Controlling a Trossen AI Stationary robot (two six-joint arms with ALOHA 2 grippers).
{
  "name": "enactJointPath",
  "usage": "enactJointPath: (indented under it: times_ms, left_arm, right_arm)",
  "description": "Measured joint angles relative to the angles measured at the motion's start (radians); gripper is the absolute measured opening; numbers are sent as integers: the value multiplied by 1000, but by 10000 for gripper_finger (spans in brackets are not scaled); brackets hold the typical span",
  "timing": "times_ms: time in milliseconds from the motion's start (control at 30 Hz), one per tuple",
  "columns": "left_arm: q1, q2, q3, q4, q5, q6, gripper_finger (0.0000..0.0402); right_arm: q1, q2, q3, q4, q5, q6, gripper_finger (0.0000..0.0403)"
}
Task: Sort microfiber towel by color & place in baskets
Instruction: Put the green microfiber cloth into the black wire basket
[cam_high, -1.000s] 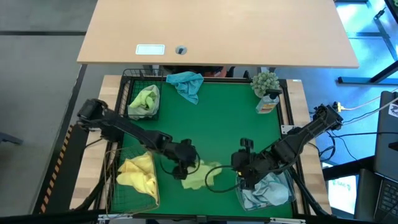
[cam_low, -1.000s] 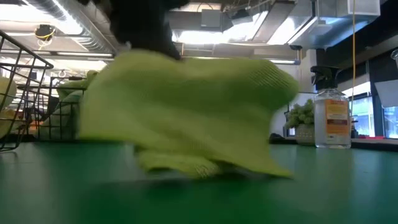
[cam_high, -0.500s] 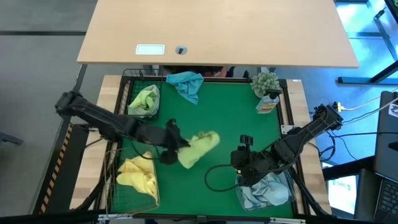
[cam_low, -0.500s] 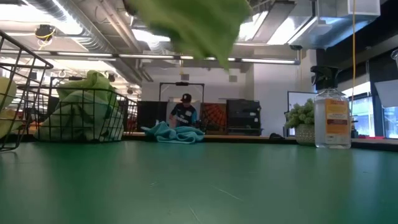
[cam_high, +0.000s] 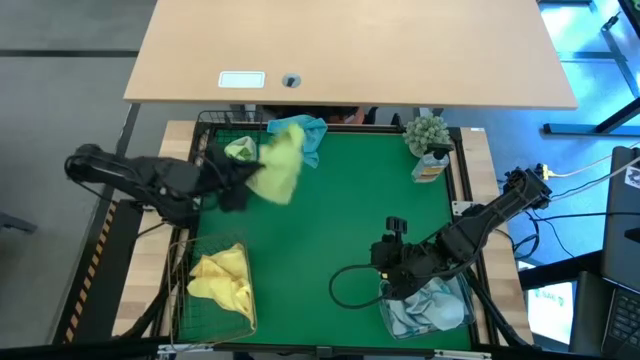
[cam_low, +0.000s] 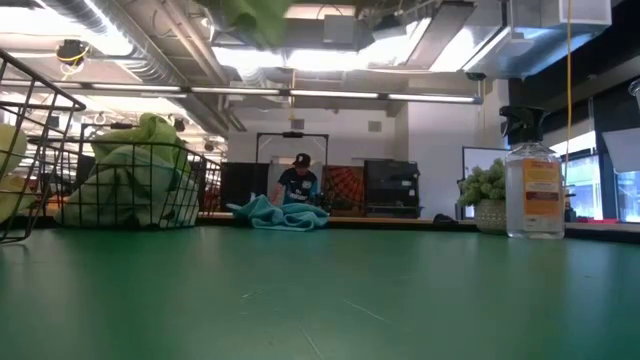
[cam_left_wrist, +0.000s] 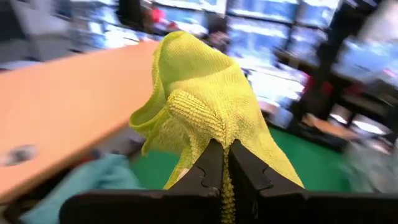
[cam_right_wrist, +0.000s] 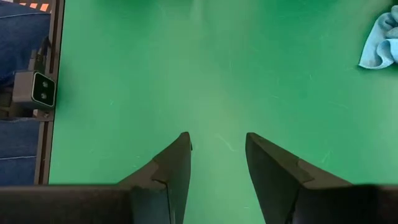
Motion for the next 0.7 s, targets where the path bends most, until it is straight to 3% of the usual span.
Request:
enactJointPath:
  times_ms: [300,700]
  left_arm:
    - [37,-163,2,-187,-187,-10,4]
    - [93,-231,2,-536,-289,-226,4]
  right_arm:
    - [0,0,0,1,0,0,152]
    - [0,0,0,1,0,0,152]
